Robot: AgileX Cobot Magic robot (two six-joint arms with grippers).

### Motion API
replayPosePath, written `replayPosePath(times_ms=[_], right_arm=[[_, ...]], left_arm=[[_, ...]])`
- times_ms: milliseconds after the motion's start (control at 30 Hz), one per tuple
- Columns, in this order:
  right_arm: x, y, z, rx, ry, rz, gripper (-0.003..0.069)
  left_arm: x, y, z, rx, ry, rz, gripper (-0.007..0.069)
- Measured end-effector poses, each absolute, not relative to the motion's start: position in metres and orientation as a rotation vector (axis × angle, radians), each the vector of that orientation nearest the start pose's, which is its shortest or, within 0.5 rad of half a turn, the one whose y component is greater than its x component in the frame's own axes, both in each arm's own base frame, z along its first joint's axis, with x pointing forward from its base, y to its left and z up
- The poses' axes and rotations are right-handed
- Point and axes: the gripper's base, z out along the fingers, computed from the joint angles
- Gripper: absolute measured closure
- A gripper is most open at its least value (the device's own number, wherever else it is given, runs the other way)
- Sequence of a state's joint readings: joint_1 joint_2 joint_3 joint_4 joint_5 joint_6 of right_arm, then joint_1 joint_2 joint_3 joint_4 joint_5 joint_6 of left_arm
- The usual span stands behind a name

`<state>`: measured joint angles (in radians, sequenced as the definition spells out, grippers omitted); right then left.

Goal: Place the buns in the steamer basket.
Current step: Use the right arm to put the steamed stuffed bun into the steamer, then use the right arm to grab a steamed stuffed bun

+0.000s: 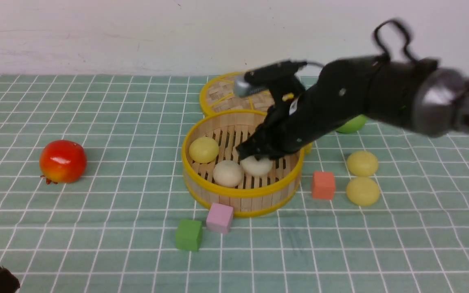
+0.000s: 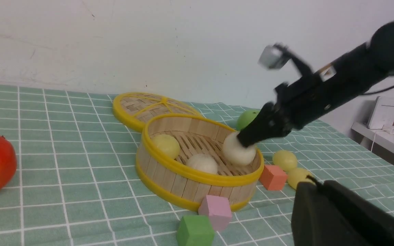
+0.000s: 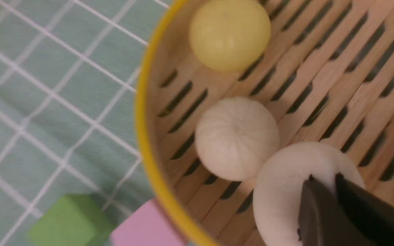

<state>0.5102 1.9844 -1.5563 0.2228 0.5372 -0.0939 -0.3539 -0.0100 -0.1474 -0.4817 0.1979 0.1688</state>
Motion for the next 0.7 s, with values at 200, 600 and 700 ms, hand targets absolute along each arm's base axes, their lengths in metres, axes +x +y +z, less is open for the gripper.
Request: replayPosePath(times_ms=[200,600,700], right_arm=[[0.407,0.224,0.198,-0.471,2.448,0.389,0.0503],[0.378,0.213,0.273,-0.507,2.456,0.445,0.0174],[0.363,0.191,0.31,-0.582,2.425,0.278,0.021]], left_arm=[[0.04,-0.024,0.247,0.112,1.528,-0.596,0.0603],[0.04,-0.024,0.247,0.112,1.528,-0.596,0.0596],[0.04,-0.024,0.247,0.112,1.528,-0.596,0.0594]])
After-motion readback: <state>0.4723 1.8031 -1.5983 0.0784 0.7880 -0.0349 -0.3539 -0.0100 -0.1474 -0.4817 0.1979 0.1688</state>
